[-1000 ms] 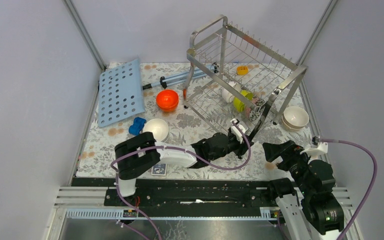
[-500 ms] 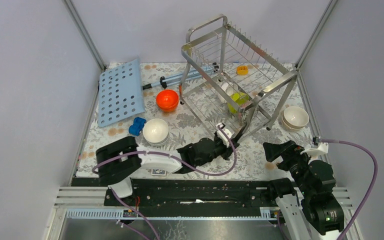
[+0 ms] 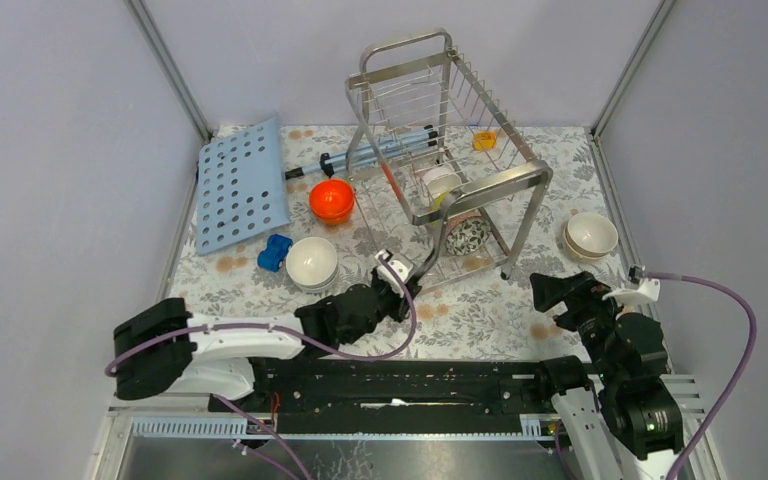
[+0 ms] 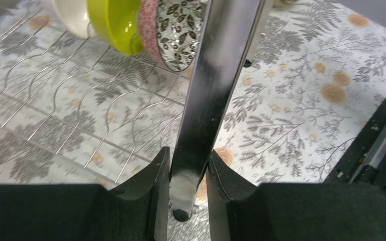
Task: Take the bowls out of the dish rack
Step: Adjust the dish rack at the center of the board.
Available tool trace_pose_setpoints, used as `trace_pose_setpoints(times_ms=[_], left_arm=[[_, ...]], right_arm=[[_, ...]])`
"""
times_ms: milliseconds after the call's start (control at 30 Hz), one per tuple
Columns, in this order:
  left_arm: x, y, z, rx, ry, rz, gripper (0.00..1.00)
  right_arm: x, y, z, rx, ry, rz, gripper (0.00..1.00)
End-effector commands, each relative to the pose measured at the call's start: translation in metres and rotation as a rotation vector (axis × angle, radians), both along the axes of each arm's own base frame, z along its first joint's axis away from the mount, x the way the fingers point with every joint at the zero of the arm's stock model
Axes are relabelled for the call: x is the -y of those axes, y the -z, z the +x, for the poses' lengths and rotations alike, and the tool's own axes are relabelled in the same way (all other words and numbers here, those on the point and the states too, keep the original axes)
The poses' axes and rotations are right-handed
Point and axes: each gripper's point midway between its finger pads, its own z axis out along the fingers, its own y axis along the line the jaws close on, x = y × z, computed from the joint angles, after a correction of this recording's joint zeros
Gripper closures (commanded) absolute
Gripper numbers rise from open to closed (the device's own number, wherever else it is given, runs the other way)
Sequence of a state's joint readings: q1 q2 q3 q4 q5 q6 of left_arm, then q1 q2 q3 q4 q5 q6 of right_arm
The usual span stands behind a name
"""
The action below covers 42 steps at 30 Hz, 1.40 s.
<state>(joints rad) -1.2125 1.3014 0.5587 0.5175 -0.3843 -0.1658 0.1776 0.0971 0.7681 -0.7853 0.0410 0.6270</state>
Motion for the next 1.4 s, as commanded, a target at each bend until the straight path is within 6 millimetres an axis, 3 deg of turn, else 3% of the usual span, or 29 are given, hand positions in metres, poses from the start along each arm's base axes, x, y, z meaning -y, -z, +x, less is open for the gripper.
trace_pose_setpoints(times_ms=[0,233,567,767,1000,1200,1367], left_arm=[[-0.036,-0.035,0.018,-0.021,-0.199,-0.167,0.89],[-0.06,-0.028,0.013,-0.053,-0.236,-0.171,0.87],[-0.065,-0.028,0.008,-0.074,-0.231,-0.169,0.83],[-0.07,-0.033,0.006,-0.079,-0.234,-0.171,0.83],[-0.068,-0.036,0.006,-0.078,-0.229,-0.18,0.83],[-0.064,-0.038,0.007,-0.078,-0.224,-0.179,0.84],[-0.062,-0.035,0.007,-0.087,-0.224,-0.182,0.84]], right_arm=[[-0.007,-0.008,0.022,0.024,-0.014,0.012,0.12],[-0.034,-0.008,0.057,0.054,-0.157,-0.033,0.15],[-0.048,-0.013,0.105,0.151,-0.218,-0.103,0.19],[-0.059,0.002,0.123,0.1,-0.281,-0.137,0.3],[-0.062,0.005,0.13,0.104,-0.282,-0.127,0.6],[-0.059,0.006,0.119,0.076,-0.289,-0.145,0.98],[-0.059,0.004,0.099,0.027,-0.309,-0.147,1.0]])
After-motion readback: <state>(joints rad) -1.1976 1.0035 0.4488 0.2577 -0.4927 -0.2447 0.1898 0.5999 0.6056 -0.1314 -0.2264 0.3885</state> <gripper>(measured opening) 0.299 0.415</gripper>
